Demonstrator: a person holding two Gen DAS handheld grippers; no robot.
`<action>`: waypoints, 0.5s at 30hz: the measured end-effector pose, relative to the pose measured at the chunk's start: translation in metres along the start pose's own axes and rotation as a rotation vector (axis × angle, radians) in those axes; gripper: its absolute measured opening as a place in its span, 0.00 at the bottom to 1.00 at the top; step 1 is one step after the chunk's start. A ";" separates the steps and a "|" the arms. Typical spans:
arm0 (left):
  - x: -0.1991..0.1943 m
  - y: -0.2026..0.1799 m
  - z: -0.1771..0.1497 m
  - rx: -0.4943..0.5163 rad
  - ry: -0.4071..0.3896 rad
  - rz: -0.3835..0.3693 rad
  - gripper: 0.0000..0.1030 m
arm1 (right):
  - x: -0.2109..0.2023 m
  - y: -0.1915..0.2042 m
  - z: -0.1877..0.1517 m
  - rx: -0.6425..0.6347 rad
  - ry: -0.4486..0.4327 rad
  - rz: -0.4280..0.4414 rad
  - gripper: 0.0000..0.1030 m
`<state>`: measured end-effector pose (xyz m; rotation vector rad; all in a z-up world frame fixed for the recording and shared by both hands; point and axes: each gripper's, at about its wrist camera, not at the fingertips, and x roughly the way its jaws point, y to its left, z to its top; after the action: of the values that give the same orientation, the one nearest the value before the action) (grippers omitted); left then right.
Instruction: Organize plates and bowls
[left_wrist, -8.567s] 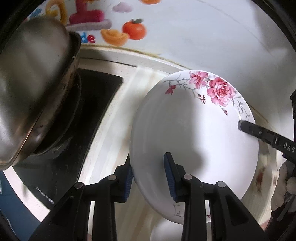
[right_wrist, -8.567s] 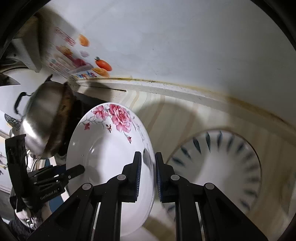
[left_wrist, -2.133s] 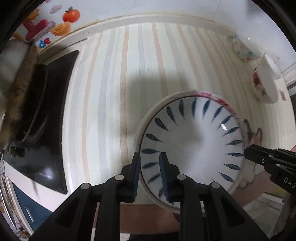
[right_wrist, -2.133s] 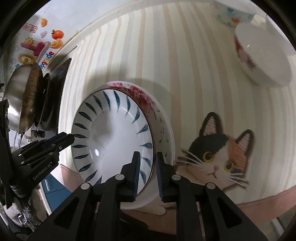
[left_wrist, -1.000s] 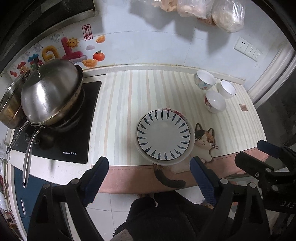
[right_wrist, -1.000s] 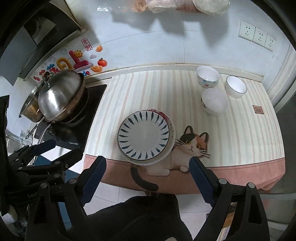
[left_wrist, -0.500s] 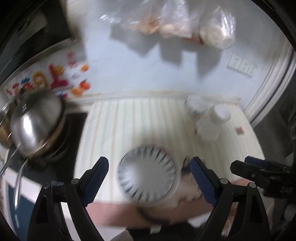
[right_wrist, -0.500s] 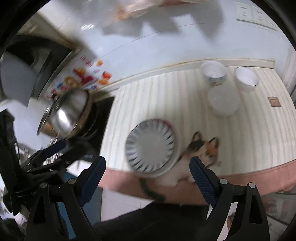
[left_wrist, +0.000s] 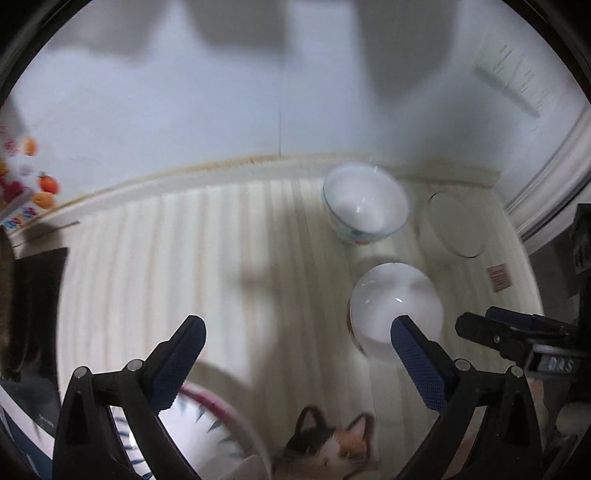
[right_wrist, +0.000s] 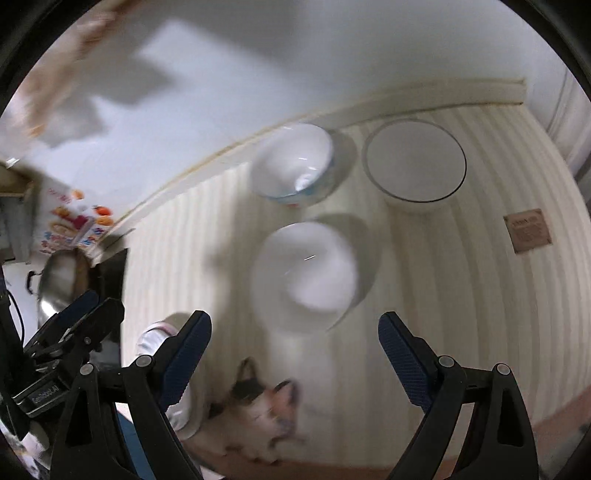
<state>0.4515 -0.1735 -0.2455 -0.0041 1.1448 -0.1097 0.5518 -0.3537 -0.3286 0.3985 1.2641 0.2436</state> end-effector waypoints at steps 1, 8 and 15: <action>0.015 -0.004 0.004 0.004 0.023 0.006 1.00 | 0.014 -0.011 0.008 -0.002 0.024 0.000 0.91; 0.095 -0.017 0.015 -0.011 0.191 -0.100 0.83 | 0.084 -0.049 0.031 0.010 0.154 0.025 0.89; 0.125 -0.031 0.006 0.015 0.306 -0.186 0.32 | 0.122 -0.062 0.027 0.070 0.238 0.118 0.30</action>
<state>0.5055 -0.2158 -0.3546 -0.0832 1.4485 -0.2916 0.6105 -0.3659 -0.4541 0.5169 1.4877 0.3559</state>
